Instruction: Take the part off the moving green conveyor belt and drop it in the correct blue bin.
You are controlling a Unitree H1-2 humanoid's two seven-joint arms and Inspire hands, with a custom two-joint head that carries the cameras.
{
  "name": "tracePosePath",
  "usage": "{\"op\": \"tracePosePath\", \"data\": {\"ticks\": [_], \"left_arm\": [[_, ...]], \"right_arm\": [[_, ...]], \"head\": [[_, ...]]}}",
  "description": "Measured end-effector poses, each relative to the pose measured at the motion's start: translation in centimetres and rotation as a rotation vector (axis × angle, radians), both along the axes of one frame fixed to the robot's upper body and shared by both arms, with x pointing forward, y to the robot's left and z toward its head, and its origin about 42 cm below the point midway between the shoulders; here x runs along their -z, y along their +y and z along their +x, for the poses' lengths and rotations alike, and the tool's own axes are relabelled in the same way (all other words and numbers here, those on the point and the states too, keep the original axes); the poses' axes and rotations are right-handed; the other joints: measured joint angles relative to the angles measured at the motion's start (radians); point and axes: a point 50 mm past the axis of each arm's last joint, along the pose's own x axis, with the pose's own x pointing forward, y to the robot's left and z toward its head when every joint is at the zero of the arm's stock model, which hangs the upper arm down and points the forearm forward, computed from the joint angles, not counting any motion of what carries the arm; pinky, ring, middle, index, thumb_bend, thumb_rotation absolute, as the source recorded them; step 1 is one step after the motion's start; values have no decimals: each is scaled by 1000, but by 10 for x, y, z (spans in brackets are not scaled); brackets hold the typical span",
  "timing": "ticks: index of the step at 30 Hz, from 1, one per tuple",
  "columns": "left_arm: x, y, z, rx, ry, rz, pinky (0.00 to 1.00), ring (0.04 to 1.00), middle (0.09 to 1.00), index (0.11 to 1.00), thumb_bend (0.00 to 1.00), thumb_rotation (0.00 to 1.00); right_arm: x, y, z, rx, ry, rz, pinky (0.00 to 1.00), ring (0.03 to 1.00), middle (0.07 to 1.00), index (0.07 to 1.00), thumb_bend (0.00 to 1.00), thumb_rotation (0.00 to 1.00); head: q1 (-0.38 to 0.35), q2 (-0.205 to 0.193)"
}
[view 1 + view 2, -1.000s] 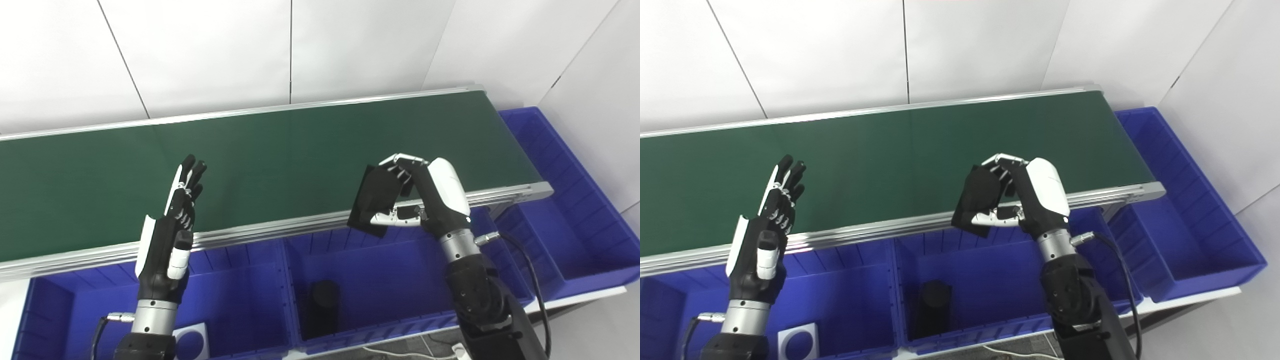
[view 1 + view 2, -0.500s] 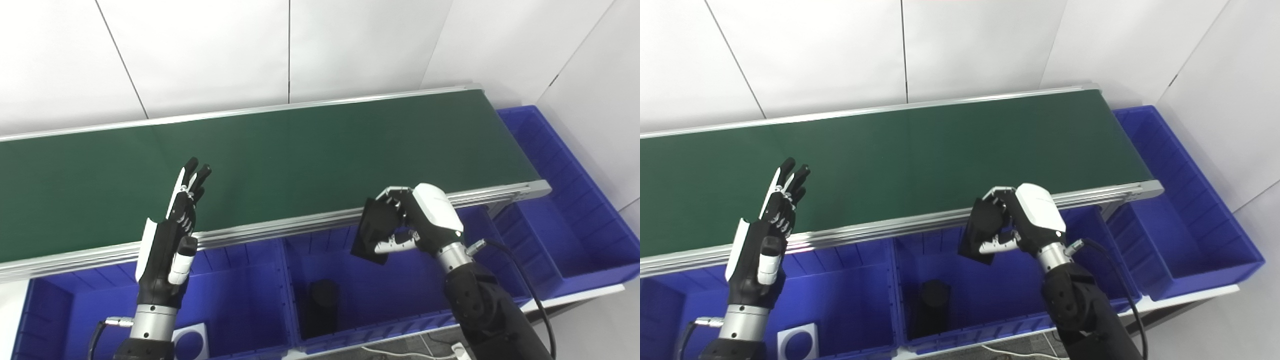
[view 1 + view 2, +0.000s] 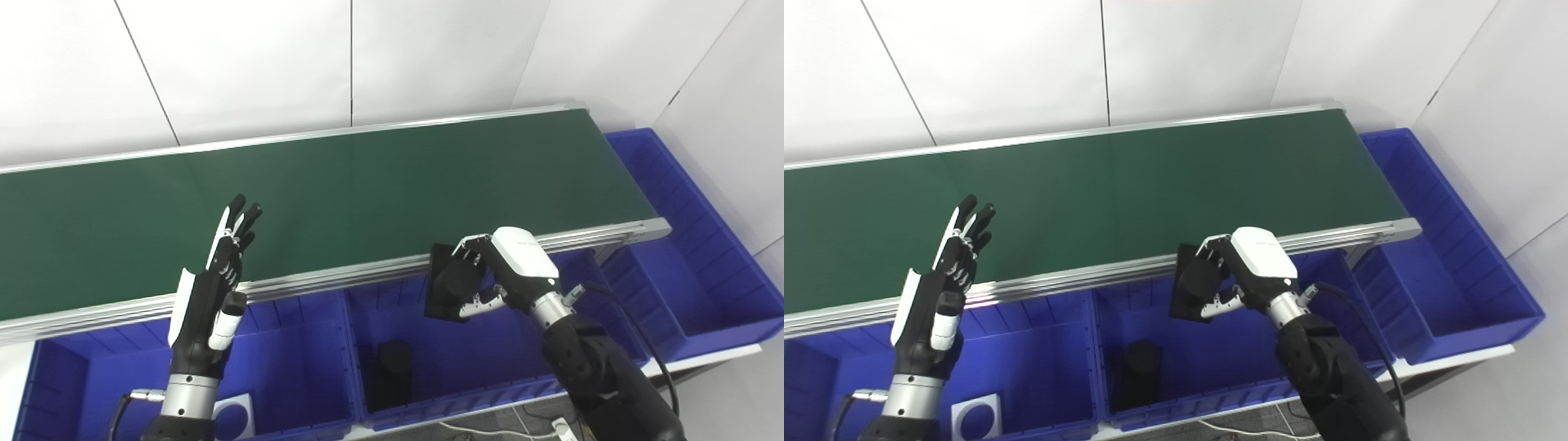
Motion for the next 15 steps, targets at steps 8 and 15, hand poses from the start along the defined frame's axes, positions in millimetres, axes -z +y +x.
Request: {"op": "tracePosePath", "data": {"ticks": [8, 15], "left_arm": [[1, -2, -2, -8, 8, -12, 997, 979, 937, 1000, 771, 1000], [1, -2, -1, -7, 8, -11, 955, 968, 935, 1000, 786, 1000]], "right_arm": [[3, 8, -27, -81, 251, 6, 247, 365, 445, 540, 512, 0], [-34, 12, -30, -152, 280, -7, 233, 360, 445, 539, 511, 0]], "head": [[0, 0], [-3, -3]]}}
